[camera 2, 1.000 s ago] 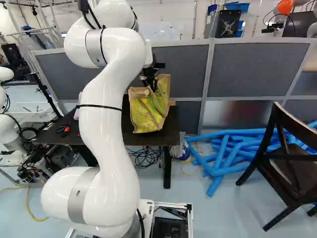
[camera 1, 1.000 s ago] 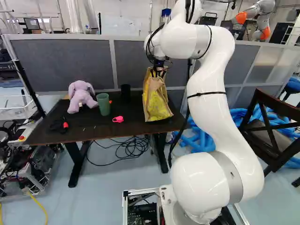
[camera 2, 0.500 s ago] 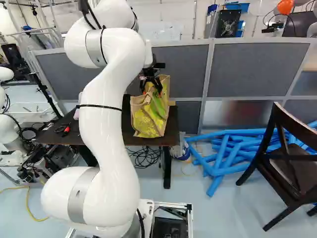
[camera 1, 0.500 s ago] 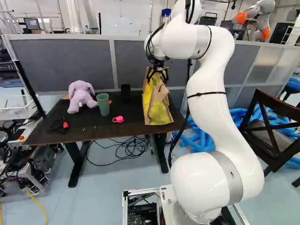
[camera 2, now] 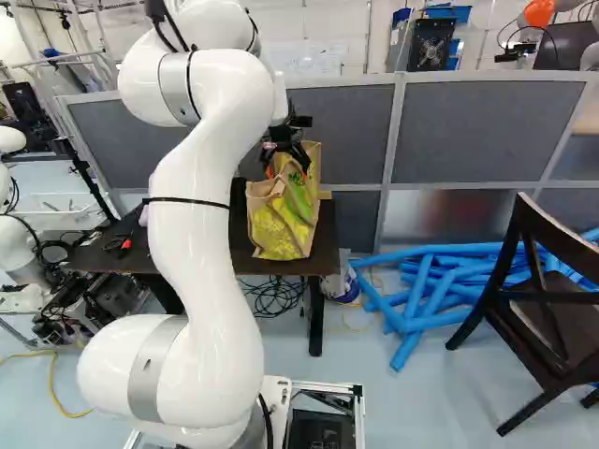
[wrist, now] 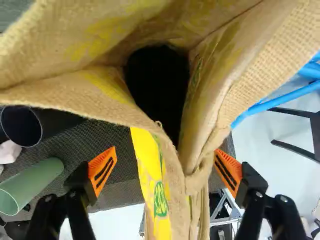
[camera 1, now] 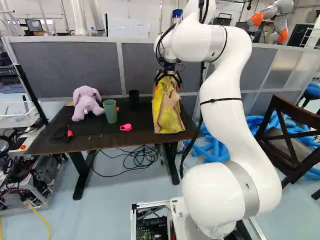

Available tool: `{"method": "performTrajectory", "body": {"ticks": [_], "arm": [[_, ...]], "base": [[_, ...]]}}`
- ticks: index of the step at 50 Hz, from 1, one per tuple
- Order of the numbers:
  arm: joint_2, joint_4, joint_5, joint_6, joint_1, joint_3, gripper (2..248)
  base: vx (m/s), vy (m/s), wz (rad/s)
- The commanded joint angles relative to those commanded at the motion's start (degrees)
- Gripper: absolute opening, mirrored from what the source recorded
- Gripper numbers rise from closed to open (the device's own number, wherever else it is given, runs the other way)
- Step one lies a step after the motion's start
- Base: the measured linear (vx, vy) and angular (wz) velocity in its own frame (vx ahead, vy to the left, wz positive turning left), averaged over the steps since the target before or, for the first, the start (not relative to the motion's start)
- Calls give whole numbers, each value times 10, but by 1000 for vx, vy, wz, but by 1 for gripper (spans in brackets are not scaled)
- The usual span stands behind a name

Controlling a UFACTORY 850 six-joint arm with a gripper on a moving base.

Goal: Pick up the bag on the ground and place it on the table

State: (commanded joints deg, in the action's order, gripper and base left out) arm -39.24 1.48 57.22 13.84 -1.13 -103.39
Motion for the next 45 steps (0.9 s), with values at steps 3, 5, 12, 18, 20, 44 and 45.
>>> {"method": "performTrajectory", "body": {"ticks": [3,5,12,18,20,44,45], "arm": [[4,0,1,0,0,1,247],[7,0,1,0,0,1,247],[17,0,4,0,0,4,247],[27,0,12,0,0,8,247],[31,0,15,0,0,9,247],[81,0,53,0,0,37,247],[83,0,54,0,0,38,247]], "base": [[0,0,0],[0,0,0],[0,0,0],[0,0,0],[0,0,0],[0,0,0],[0,0,0]]}}
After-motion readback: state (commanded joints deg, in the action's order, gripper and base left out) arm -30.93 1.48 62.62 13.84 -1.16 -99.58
